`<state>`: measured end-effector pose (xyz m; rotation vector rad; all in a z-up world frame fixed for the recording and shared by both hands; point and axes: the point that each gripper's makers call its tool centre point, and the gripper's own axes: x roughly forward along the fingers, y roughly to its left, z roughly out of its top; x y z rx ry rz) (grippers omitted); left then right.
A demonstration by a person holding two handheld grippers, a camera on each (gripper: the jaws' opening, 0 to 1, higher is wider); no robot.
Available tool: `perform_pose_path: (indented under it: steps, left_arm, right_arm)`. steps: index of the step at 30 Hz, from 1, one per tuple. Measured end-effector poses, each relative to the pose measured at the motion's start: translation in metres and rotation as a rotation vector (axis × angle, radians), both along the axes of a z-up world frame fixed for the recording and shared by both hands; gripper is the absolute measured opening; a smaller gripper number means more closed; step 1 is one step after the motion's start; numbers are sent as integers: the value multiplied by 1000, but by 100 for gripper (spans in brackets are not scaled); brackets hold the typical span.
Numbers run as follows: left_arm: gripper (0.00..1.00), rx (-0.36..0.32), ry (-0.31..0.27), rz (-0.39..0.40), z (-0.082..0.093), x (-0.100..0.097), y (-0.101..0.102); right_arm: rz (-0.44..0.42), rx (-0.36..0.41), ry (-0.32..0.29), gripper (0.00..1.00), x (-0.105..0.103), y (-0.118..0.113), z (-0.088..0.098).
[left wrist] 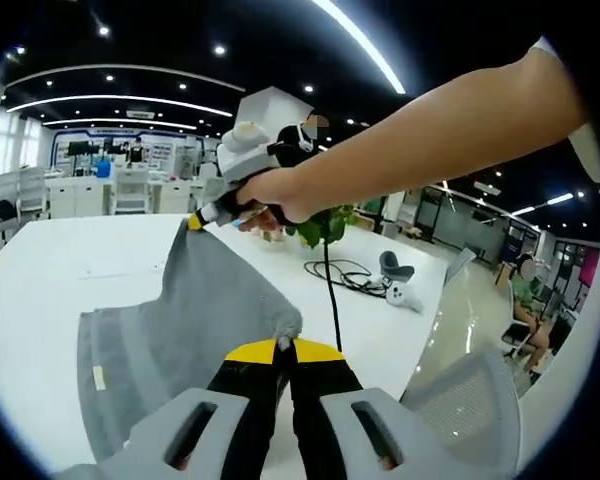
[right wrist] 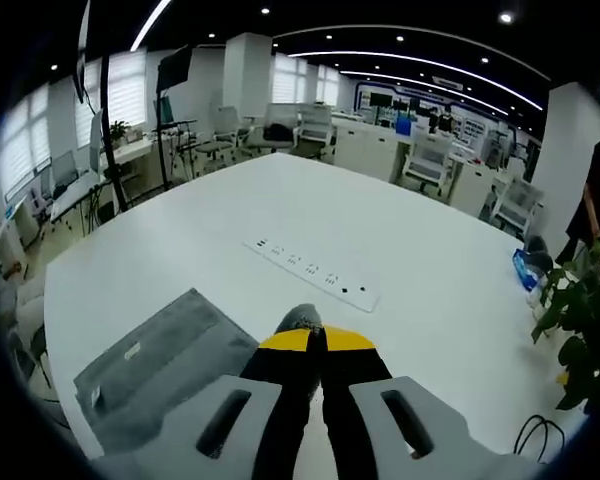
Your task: Fold the towel on the table until its edges align and the towel forms a compact rectangular stack.
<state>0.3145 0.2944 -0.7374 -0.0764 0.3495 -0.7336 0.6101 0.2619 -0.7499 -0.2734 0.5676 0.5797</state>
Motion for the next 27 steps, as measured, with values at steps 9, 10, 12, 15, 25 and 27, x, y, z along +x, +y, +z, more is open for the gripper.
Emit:
perform_pose_path:
  steps: [9,10,12,15,25,27]
  left_arm:
    - [3,-2,-5,29,0,-1,15]
    - [3,-3,-6,31,0,-1,16]
    - [3,-4,-6,38,1,-1,20]
    - [3,-2,-8,45,0,-1,25]
    - [3,-7,-9,75,-2,-3,39]
    - [3,-7,-8,80,-2,-4,41]
  right_arm:
    - [6,3,2,0,5,13,1]
    - [5,5,3,0,5,14,1]
    - [7,6,3,0,4,18,2]
    - [5,7,7,0,1,24,3]
    - [-12,18,21,0,0,35,4]
    - [-18,32,29,0,1,39,4]
